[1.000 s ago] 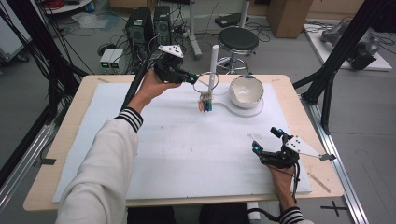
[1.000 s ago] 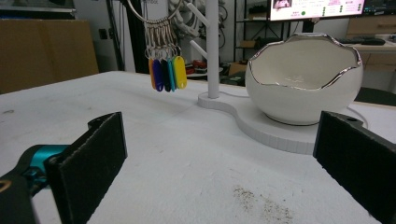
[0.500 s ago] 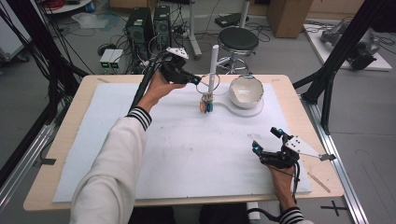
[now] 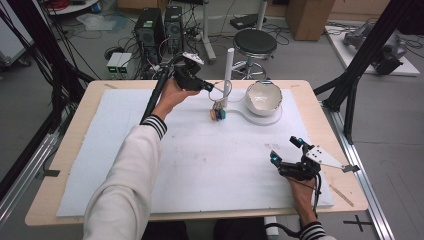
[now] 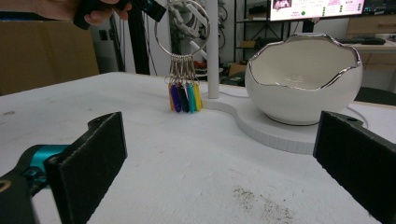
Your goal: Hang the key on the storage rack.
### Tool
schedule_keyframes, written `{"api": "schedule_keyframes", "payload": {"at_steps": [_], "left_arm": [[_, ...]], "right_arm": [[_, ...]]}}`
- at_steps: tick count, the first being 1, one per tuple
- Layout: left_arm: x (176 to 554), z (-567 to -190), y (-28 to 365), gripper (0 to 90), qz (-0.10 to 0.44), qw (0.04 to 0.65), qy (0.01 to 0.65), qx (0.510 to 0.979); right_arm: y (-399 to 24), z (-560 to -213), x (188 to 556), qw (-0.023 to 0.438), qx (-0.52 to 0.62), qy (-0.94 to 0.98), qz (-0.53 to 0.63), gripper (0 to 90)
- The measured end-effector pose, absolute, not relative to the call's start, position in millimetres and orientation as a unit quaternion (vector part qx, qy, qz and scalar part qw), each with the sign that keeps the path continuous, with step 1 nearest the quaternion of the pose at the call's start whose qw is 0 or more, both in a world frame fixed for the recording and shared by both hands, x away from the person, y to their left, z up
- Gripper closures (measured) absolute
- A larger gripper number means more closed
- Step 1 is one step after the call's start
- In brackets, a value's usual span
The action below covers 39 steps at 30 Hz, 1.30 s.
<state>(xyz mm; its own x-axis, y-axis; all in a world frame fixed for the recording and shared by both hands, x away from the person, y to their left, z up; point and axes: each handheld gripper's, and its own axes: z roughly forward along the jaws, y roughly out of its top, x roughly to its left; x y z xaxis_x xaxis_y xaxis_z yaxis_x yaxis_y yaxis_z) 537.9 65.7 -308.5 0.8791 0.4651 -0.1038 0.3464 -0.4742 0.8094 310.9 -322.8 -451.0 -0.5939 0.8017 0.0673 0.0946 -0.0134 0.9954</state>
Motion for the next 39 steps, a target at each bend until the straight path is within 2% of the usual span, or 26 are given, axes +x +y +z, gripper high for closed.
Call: {"api": "schedule_keyframes", "payload": {"at_steps": [9, 18, 22, 28, 29, 30, 31, 33, 35, 36, 39], "left_arm": [[542, -315, 62, 87.4, 0.068, 0.446, 0.27, 0.85], [535, -323, 61, 84.8, 0.114, 0.459, 0.25, 0.845], [531, -322, 64, 68.1, 0.135, 0.46, 0.25, 0.841], [521, -316, 84, 40.9, 0.128, 0.49, 0.254, 0.824], [517, -314, 88, 35.0, 0.137, 0.49, 0.26, 0.821], [511, -312, 93, 23.3, 0.15, 0.494, 0.267, 0.814], [505, -310, 99, 17.1, 0.151, 0.505, 0.273, 0.805], [492, -306, 113, 14.6, 0.164, 0.525, 0.266, 0.792], [479, -302, 128, 3.8, 0.174, 0.535, 0.271, 0.781], [474, -301, 137, 1.9, 0.172, 0.54, 0.27, 0.778], [458, -300, 161, 1.7, 0.178, 0.549, 0.266, 0.772]], "right_arm": [[-323, -451, 311, 0.285, 0.349, 0.641, 0.621, 2.3], [-323, -451, 311, 0.286, 0.348, 0.64, 0.622, 2.3], [-323, -451, 311, 0.287, 0.347, 0.64, 0.622, 2.3], [-323, -451, 311, 0.287, 0.348, 0.64, 0.622, 2.3], [-322, -451, 311, 0.287, 0.348, 0.64, 0.622, 2.3], [-322, -451, 311, 0.287, 0.348, 0.64, 0.622, 2.3], [-322, -451, 311, 0.287, 0.347, 0.641, 0.622, 2.3], [-322, -451, 311, 0.291, 0.344, 0.643, 0.619, 2.3], [-322, -451, 311, 0.29, 0.345, 0.642, 0.62, 2.3], [-322, -451, 311, 0.287, 0.349, 0.641, 0.621, 2.3], [-322, -451, 311, 0.287, 0.348, 0.642, 0.62, 2.3]]}}
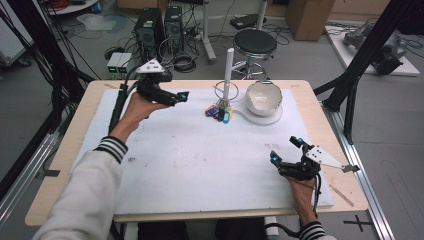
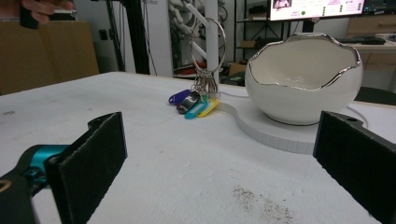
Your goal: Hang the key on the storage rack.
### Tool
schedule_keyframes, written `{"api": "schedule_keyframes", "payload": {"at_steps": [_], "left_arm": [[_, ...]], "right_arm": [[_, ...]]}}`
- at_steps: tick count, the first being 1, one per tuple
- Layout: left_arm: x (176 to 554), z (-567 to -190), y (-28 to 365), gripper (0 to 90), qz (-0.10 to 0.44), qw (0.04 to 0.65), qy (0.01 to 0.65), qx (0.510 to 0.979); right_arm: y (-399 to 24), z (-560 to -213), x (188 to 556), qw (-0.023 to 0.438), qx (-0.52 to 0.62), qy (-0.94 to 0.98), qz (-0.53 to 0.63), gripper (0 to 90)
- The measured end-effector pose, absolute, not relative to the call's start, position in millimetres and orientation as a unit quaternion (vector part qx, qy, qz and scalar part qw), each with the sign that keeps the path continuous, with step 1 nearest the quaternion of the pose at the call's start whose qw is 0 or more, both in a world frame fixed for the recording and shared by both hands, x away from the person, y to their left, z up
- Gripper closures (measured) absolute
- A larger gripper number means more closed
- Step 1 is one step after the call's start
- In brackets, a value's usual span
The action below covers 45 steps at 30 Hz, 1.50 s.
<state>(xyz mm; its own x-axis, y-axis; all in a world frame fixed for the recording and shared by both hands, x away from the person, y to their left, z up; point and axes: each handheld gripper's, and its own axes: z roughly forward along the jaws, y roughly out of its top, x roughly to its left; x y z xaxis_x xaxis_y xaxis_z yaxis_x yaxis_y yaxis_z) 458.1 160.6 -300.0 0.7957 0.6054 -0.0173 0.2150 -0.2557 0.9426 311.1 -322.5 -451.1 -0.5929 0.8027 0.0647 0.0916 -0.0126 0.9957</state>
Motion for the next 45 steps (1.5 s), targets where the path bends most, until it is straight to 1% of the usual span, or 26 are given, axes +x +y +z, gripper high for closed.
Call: {"api": "schedule_keyframes", "payload": {"at_steps": [2, 7, 10, 16, 20, 26, 29, 34, 38, 43, 45], "left_arm": [[448, -301, 175, 1.7, 0.179, 0.556, 0.264, 0.768], [419, -307, 206, 1.7, 0.193, 0.56, 0.257, 0.764], [401, -312, 217, 1.7, 0.199, 0.554, 0.251, 0.768], [365, -328, 238, 1.7, 0.216, 0.574, 0.251, 0.749], [342, -346, 254, 1.7, 0.232, 0.588, 0.257, 0.731], [315, -381, 277, 1.7, 0.241, 0.614, 0.278, 0.698], [302, -400, 280, 1.7, 0.253, 0.609, 0.281, 0.697], [294, -422, 282, 1.7, 0.267, 0.621, 0.287, 0.679], [292, -429, 286, 1.7, 0.28, 0.627, 0.291, 0.666], [288, -438, 286, 1.7, 0.29, 0.629, 0.294, 0.658], [287, -447, 287, 1.7, 0.292, 0.625, 0.299, 0.659]], "right_arm": [[-322, -451, 312, 0.293, 0.344, 0.643, 0.619, 2.3], [-322, -451, 311, 0.291, 0.345, 0.645, 0.617, 2.3], [-321, -451, 311, 0.292, 0.344, 0.645, 0.617, 2.3], [-321, -451, 311, 0.296, 0.34, 0.646, 0.615, 2.3], [-321, -451, 311, 0.297, 0.342, 0.645, 0.615, 2.3], [-321, -451, 311, 0.298, 0.341, 0.646, 0.615, 2.3], [-321, -451, 311, 0.299, 0.34, 0.646, 0.615, 2.3], [-320, -451, 310, 0.299, 0.341, 0.646, 0.614, 2.3], [-320, -451, 310, 0.294, 0.344, 0.647, 0.613, 2.3], [-320, -451, 310, 0.299, 0.341, 0.646, 0.614, 2.3], [-320, -451, 311, 0.298, 0.34, 0.646, 0.615, 2.3]]}}
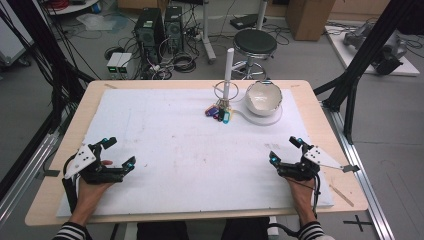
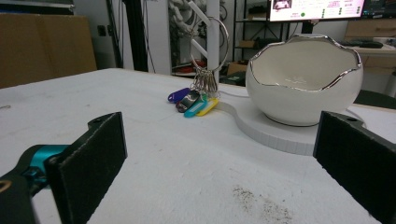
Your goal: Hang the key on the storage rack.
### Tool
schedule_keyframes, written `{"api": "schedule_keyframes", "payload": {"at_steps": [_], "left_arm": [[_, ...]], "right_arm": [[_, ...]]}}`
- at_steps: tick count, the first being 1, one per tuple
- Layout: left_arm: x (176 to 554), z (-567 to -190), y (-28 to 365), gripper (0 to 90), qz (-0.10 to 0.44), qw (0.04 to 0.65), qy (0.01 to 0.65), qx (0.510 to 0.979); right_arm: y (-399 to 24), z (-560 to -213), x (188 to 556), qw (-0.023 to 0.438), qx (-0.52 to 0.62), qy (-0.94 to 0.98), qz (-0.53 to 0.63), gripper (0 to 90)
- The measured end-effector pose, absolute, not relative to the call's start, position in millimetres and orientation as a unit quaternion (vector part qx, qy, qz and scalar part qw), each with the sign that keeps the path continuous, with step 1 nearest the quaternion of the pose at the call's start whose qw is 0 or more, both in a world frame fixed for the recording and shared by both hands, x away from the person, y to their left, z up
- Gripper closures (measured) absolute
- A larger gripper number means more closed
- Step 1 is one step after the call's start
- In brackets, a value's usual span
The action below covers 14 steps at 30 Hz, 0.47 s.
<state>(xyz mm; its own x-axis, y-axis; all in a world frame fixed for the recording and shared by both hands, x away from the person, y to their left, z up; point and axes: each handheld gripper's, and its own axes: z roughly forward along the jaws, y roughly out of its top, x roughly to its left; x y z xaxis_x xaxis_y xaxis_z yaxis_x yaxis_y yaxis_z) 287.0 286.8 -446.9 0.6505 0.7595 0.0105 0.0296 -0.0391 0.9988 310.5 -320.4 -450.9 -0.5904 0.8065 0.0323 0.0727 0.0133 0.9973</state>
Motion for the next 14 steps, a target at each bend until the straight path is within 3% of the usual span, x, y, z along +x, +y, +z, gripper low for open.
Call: {"api": "schedule_keyframes", "payload": {"at_steps": [6, 14], "left_arm": [[282.1, -453.0, 293.5, 1.7, 0.306, 0.648, 0.315, 0.622], [281.3, -453.0, 291.5, 1.7, 0.313, 0.642, 0.314, 0.626]], "right_arm": [[-319.7, -450.8, 310.4, 0.296, 0.341, 0.649, 0.612, 2.3], [-318.6, -450.8, 310.4, 0.299, 0.339, 0.653, 0.608, 2.3]]}}
